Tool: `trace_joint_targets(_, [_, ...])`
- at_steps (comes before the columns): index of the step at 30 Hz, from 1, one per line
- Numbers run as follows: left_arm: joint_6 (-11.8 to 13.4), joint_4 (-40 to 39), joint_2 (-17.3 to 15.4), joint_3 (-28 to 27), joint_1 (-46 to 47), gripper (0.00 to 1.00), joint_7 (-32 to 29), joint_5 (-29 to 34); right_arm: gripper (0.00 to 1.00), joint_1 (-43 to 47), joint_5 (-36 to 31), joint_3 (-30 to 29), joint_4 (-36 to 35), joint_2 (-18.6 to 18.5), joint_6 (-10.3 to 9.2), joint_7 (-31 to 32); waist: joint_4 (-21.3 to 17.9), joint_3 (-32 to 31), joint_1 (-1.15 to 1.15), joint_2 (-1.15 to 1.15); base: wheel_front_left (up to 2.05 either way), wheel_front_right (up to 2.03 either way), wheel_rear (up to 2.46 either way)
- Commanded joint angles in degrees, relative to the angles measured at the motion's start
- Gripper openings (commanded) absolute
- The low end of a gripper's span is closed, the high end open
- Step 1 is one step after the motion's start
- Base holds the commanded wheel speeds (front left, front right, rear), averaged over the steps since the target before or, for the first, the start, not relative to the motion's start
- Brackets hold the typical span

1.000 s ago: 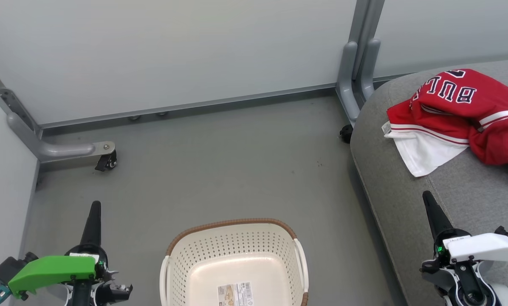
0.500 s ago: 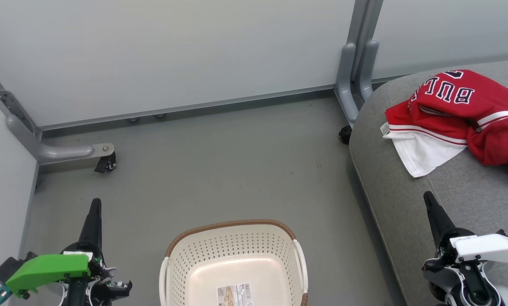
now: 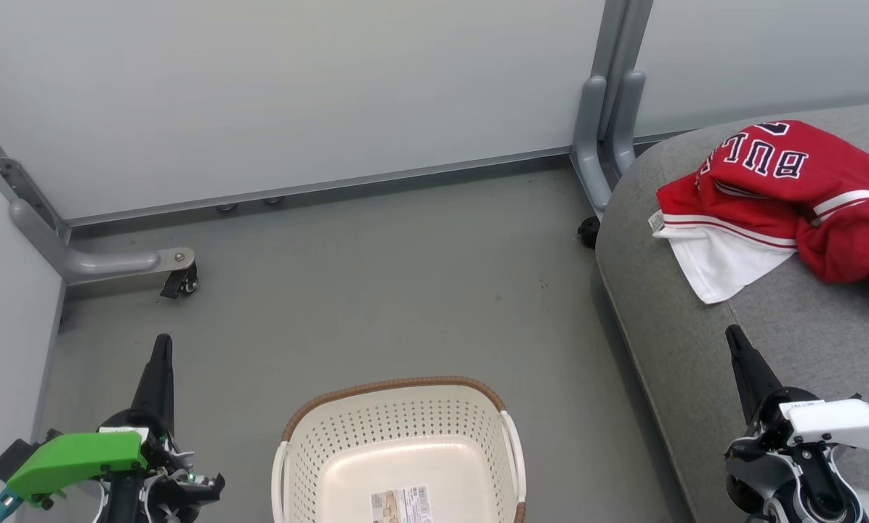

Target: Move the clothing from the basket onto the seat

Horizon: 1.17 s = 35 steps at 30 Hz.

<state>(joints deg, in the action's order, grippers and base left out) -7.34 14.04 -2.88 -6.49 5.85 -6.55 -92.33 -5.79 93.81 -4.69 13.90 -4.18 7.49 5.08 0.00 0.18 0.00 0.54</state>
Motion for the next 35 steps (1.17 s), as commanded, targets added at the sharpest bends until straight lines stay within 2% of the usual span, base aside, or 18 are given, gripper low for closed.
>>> trace_joint_targets(1, [-0.26, 0.08, 0.01, -0.17, 0.67, 0.00, -0.20, -0.14, 0.00, -0.46, 0.10, -0.20, 0.10, 0.01, 0.00, 0.24, 0.00, 0.00, 0.00, -0.54, 0.00, 0.00, 0.00])
trace_joint_targets(35, [-0.26, 0.06, 0.01, -0.15, 0.67, 0.00, -0.18, -0.16, 0.00, -0.53, -0.53, -0.85, 0.15, 0.40, 0.00, 0.77, 0.00, 0.00, 0.00, -0.54, 0.00, 0.00, 0.00])
